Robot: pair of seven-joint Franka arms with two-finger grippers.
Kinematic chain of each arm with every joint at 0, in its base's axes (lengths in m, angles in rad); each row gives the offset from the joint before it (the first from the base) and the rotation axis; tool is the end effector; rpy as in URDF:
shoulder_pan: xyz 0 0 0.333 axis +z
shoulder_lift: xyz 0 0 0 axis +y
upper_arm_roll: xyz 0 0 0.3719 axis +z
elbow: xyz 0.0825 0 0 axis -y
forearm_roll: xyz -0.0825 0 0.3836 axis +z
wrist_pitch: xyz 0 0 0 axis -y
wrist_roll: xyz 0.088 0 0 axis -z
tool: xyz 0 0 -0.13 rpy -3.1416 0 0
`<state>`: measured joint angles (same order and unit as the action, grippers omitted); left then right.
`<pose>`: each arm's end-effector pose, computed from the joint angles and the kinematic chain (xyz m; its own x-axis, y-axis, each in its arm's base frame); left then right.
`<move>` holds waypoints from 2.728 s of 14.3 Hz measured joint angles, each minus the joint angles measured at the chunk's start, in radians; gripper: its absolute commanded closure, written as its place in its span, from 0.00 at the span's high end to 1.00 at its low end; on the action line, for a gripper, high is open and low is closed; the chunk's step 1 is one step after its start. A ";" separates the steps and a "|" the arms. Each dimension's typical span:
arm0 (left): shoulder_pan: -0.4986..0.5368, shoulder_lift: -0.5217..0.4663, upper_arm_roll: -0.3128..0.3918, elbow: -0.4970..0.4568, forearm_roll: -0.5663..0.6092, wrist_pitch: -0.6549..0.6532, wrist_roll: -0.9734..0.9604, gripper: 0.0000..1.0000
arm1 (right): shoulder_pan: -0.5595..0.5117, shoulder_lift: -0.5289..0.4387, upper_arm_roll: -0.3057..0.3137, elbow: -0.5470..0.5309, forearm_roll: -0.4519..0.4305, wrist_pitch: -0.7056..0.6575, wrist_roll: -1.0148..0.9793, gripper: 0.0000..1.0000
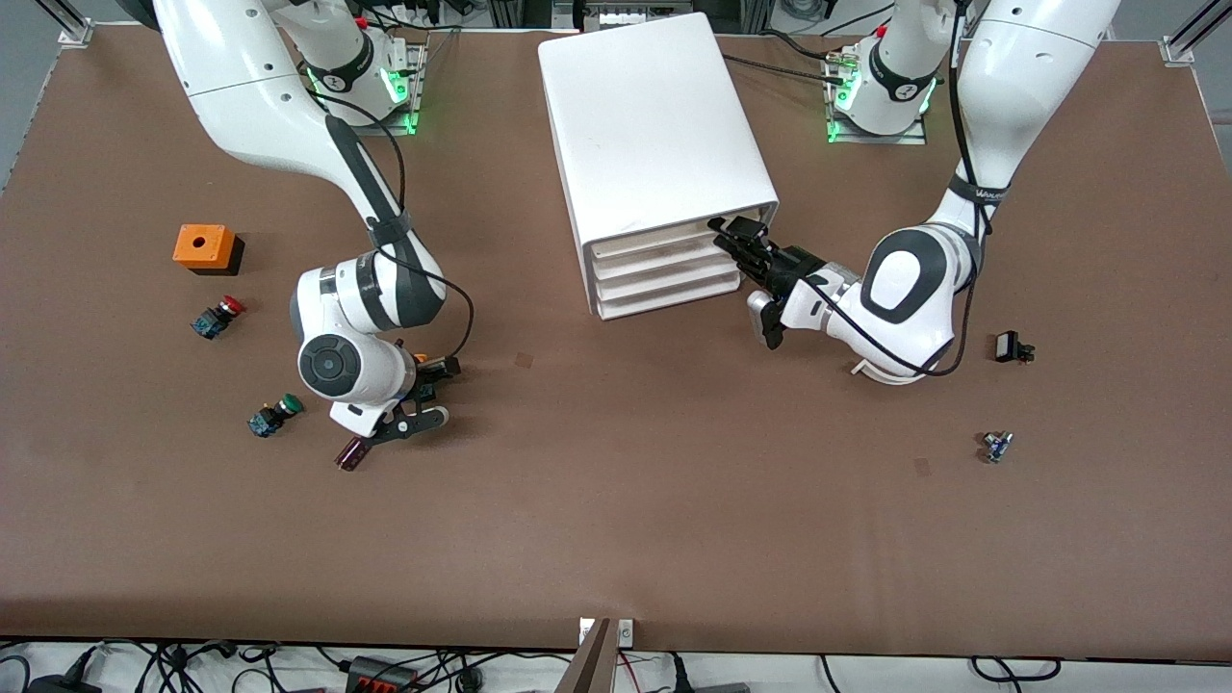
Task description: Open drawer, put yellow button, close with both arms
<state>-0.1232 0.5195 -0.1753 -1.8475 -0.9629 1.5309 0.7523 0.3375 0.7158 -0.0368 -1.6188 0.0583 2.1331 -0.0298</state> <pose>0.5343 -0.2685 0.2995 0.7506 -0.6534 -0.0984 -0.1279 -0.2898 0.9485 0.6672 0.2142 0.2090 0.9352 0.2929 -0.1990 0.2941 -0.9555 -0.0239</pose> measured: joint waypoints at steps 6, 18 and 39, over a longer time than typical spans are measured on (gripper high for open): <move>0.001 -0.004 -0.002 0.000 -0.005 -0.005 0.027 0.01 | 0.000 0.008 0.000 0.000 0.000 0.000 0.000 0.77; 0.025 0.113 0.029 0.192 -0.004 0.004 0.042 0.01 | -0.001 -0.002 -0.003 0.063 0.000 -0.014 0.000 0.00; 0.066 0.070 0.070 0.518 0.335 -0.069 -0.587 1.00 | 0.249 -0.060 0.012 0.652 0.028 -0.450 0.238 0.00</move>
<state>-0.0571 0.5893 -0.1055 -1.3295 -0.6274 1.4622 0.1655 0.5866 0.6558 -0.0247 -0.9671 0.0862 1.6826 0.2084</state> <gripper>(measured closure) 0.000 0.586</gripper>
